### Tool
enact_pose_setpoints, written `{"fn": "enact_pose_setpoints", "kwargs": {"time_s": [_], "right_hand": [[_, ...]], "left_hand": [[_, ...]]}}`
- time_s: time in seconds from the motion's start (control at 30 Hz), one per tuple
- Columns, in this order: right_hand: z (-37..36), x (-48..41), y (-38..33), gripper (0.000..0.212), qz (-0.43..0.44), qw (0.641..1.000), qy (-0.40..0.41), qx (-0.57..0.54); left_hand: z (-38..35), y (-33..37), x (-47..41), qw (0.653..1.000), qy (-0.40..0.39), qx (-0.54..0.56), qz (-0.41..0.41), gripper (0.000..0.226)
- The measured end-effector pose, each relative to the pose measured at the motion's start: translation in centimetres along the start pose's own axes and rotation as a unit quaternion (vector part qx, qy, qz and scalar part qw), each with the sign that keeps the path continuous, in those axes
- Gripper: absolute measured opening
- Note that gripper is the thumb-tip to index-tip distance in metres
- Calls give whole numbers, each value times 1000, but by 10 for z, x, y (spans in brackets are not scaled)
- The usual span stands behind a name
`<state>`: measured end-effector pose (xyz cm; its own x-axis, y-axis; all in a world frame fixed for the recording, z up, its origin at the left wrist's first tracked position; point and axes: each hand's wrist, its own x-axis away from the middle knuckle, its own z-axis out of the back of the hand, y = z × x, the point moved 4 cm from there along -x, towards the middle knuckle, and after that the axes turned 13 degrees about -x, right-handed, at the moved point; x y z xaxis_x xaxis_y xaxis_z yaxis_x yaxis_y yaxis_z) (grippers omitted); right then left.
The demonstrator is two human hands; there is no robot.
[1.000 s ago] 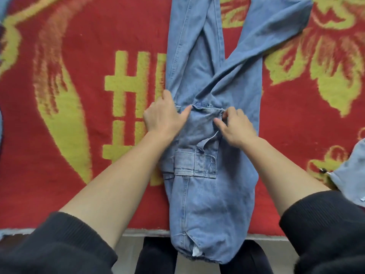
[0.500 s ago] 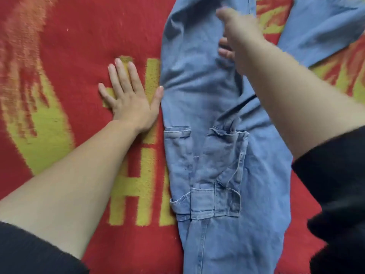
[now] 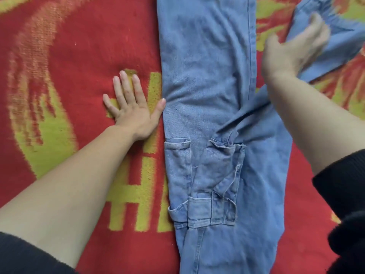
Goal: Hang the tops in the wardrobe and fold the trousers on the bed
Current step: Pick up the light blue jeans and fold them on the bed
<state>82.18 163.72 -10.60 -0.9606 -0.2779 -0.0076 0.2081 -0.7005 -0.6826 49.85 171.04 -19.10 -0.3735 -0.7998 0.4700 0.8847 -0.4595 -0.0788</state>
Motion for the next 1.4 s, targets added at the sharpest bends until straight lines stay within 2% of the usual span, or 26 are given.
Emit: {"fn": "enact_pose_setpoints", "kwargs": {"time_s": [0.07,0.1,0.17,0.2,0.27,0.33,0.4,0.47,0.53,0.57,0.6,0.67,0.73,0.77,0.87,0.93,1.0,1.03,1.1,1.17,1.2,1.23,1.27,1.33,1.4], "right_hand": [[31,1,42,89,-58,991,90,81],[41,4,63,99,-99,986,106,83],[48,6,89,110,-184,980,68,24],[47,5,97,101,-199,978,32,-58],[46,-6,113,55,-168,965,7,-201],[54,-9,110,27,-124,963,-17,-241],[66,-9,90,13,-84,969,-17,-230],[76,-11,75,4,-27,969,1,-246],[78,-17,81,2,-50,959,9,-279],[79,-19,85,5,-80,957,14,-279],[80,-19,89,10,-116,954,14,-277],[76,-15,93,28,-178,937,-21,-301],[68,-10,90,33,-202,933,-54,-293],[62,-10,89,27,-215,928,-68,-295],[52,-13,89,43,-273,907,-72,-313],[50,-18,92,31,-282,900,-34,-331],[52,-20,91,24,-286,886,-24,-365],[50,-22,91,20,-299,866,-36,-399],[47,-28,94,27,-335,812,-67,-473],[45,-36,94,12,-363,761,-97,-529],[47,-38,94,5,-362,761,-100,-529],[47,-39,92,7,-350,778,-100,-513],[48,-41,89,8,-318,813,-83,-480],[52,-49,71,9,-185,881,-41,-433],[47,-57,36,12,-45,930,-30,-363]], "left_hand": [[1,0,0,1000,-7,-7,3,97],[1,0,0,1000,-9,-10,3,97],[1,-1,0,1000,-6,-10,7,97],[1,-2,1,1000,-4,-8,11,97],[3,-2,-1,1000,-11,-2,25,99],[8,-2,-3,998,-35,21,39,100],[17,-1,1,994,-41,76,66,99],[33,5,13,981,30,162,100,85],[51,24,36,951,170,239,101,60],[60,42,49,939,227,248,70,51],[64,64,59,935,246,255,13,44],[62,113,71,942,178,263,-110,41],[49,149,77,957,77,234,-156,48],[44,160,79,963,50,218,-153,49],[42,171,85,967,78,206,-129,34],[42,170,87,953,99,264,-109,27],[39,169,89,935,76,337,-85,20],[36,169,88,922,58,374,-75,18],[31,169,86,891,21,451,-52,20],[30,169,82,868,-14,495,-31,25],[32,169,80,863,-17,505,-32,24],[34,168,78,861,-3,508,-38,21],[39,165,76,859,27,509,-41,20],[47,153,74,850,98,517,-25,21],[52,137,73,835,153,528,3,23]]}}
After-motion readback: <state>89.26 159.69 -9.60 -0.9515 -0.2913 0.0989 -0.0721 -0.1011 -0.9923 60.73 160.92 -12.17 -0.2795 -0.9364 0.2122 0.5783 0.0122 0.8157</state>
